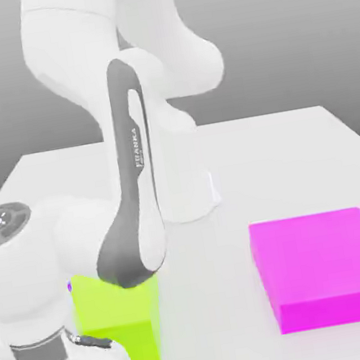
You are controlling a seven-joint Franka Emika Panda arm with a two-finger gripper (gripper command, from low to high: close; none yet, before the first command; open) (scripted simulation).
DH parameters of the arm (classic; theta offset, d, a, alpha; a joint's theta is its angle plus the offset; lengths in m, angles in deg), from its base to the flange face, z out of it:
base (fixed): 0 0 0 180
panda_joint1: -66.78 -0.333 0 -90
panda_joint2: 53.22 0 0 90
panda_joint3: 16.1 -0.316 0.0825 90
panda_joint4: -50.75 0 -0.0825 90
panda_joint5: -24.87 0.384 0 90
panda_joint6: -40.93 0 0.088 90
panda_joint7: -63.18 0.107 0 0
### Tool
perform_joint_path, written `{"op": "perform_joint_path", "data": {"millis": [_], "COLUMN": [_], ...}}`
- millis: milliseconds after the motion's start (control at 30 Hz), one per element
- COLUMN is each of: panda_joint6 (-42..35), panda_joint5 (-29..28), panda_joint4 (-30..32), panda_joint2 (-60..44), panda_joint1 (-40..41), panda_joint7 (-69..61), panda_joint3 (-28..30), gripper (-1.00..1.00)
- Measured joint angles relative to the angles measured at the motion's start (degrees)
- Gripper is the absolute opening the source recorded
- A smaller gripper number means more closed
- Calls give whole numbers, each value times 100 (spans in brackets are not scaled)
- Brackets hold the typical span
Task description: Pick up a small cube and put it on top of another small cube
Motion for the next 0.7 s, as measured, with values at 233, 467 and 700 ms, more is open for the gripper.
{"op": "perform_joint_path", "data": {"millis": [233,467,700], "panda_joint6": [-850,-1352,-1815], "panda_joint5": [-150,-207,-609], "panda_joint4": [297,1216,2172], "panda_joint2": [1144,2575,4053], "panda_joint1": [24,-76,136], "panda_joint7": [92,1284,2794], "panda_joint3": [260,399,212], "gripper": [-100,-100,-100]}}
